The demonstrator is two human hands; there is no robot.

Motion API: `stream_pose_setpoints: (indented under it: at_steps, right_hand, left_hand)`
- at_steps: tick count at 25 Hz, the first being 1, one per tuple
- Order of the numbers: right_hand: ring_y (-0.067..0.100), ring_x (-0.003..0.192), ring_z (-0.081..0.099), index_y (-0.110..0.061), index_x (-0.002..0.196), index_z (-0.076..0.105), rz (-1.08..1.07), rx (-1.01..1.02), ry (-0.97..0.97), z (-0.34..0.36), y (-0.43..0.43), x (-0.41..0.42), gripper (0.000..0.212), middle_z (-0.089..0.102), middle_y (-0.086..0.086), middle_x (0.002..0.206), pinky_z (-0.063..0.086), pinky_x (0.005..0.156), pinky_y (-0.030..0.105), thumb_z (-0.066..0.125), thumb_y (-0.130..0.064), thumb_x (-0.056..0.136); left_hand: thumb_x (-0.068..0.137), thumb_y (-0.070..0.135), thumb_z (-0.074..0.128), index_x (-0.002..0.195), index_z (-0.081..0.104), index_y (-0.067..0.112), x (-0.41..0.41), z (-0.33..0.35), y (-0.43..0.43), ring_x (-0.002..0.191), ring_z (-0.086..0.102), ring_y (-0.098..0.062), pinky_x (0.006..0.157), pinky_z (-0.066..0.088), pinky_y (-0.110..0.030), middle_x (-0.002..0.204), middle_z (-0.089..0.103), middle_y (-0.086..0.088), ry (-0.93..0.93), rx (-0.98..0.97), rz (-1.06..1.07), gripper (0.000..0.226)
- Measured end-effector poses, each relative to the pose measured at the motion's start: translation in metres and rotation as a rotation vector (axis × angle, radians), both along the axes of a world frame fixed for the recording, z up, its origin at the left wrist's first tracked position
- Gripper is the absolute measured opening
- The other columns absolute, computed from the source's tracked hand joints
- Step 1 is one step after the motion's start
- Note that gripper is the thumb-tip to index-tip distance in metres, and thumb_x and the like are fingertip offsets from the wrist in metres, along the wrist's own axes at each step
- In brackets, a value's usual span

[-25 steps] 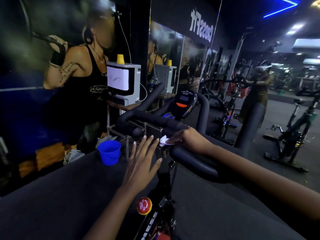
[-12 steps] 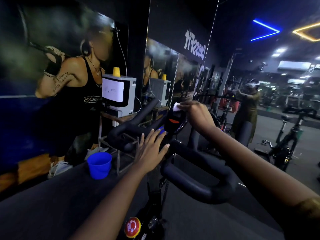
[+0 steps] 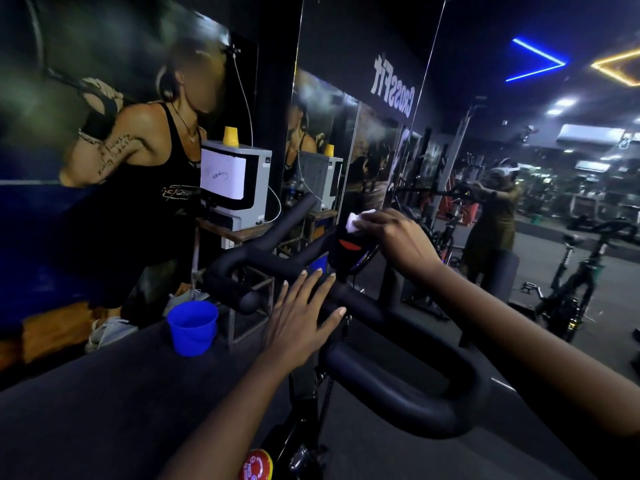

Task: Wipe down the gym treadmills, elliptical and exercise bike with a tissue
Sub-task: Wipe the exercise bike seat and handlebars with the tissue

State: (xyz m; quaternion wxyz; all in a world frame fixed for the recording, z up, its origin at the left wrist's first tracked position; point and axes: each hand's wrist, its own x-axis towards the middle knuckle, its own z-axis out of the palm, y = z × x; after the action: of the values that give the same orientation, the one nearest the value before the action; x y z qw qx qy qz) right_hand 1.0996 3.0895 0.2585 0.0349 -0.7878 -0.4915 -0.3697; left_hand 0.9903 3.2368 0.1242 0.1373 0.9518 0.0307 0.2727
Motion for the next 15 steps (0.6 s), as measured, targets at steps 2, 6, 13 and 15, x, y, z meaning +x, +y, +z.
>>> stream_pose_setpoints:
  at_steps: [2,6,13,15]
  right_hand:
    - [0.029,0.107,0.057,-0.013,0.115,0.067,-0.017,-0.137,-0.031,0.008,0.015,0.006,0.037,0.064,0.009,0.116,0.054,0.078,0.039,0.043,-0.026,0.090]
    - [0.027,0.099,0.063,-0.012,0.104,0.072,0.102,-0.269,-0.022,0.003,0.022,0.018,0.036,0.068,0.008,0.106,0.056,0.070,0.033,0.043,-0.028,0.088]
    - [0.028,0.088,0.066,-0.009,0.100,0.073,0.018,0.076,-0.095,-0.025,-0.016,0.005,0.030,0.070,0.008,0.104,0.054,0.066,0.029,0.061,-0.007,0.072]
    - [0.024,0.088,0.065,-0.011,0.099,0.073,0.061,0.065,-0.069,-0.050,-0.014,-0.007,0.026,0.070,0.005,0.104,0.054,0.065,0.024,0.066,-0.020,0.076]
  left_hand:
    - [0.071,0.070,-0.005,0.151,0.008,0.034,-0.001,0.000,0.000,0.147,-0.002,-0.012,0.120,-0.001,-0.035,0.160,0.006,0.007,0.003,-0.007,-0.011,0.089]
    - [0.071,0.070,-0.004,0.152,0.008,0.033,-0.002,0.002,0.001,0.147,-0.003,-0.012,0.120,0.000,-0.035,0.160,0.005,0.007,0.013,-0.007,-0.019,0.090]
    - [0.070,0.071,-0.005,0.151,0.006,0.033,0.000,0.001,0.001,0.147,-0.004,-0.012,0.119,0.002,-0.034,0.160,0.005,0.007,0.027,0.001,-0.027,0.090]
    - [0.070,0.071,-0.004,0.152,0.008,0.032,0.000,0.000,0.001,0.147,-0.002,-0.013,0.119,0.003,-0.035,0.160,0.006,0.005,0.027,-0.002,-0.031,0.091]
